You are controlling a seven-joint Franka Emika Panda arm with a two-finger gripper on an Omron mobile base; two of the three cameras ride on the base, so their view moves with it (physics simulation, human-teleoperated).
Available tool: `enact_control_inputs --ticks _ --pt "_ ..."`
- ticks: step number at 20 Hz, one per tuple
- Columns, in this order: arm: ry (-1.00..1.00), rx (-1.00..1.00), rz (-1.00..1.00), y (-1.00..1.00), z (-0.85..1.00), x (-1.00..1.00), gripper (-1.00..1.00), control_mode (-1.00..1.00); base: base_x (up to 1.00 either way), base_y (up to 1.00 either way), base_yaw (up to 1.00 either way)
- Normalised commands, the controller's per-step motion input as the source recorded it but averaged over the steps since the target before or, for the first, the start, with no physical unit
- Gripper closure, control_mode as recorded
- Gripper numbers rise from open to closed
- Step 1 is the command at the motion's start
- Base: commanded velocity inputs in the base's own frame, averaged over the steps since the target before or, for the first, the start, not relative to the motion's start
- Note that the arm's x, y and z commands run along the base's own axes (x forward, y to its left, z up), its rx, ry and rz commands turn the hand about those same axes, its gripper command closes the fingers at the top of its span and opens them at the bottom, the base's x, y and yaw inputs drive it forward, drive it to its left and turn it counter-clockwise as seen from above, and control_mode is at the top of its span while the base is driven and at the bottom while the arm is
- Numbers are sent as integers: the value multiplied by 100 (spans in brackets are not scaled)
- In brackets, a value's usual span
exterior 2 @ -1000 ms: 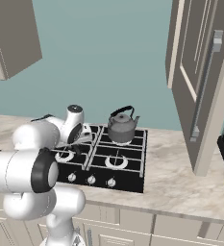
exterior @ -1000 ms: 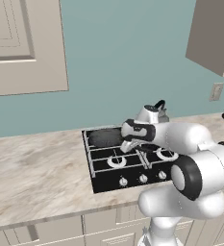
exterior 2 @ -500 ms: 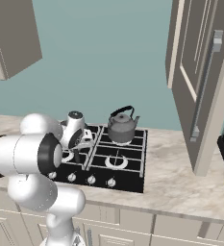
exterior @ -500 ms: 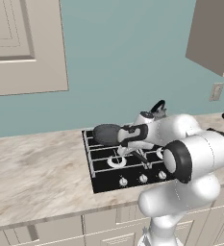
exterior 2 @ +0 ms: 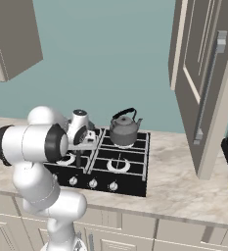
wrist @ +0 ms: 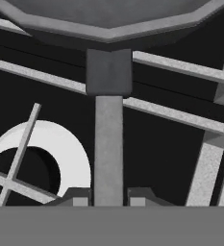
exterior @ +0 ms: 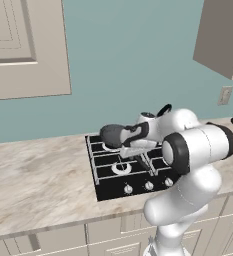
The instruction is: Pick the pan from the cabinet and place it on the stove. Then turn on the stove burner for the pan.
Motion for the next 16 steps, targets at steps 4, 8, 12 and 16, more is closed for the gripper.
enact_control_inputs --ticks 4,8,12,16 --pt "6 0 -1 0 0 5 100 -100 0 0 0" --pt "1 0 0 1 0 -5 100 -100 0 0 0" --pt "0 0 0 4 0 0 100 -100 0 0 0" --pt "0 0 0 0 -1 0 100 -100 0 0 0"
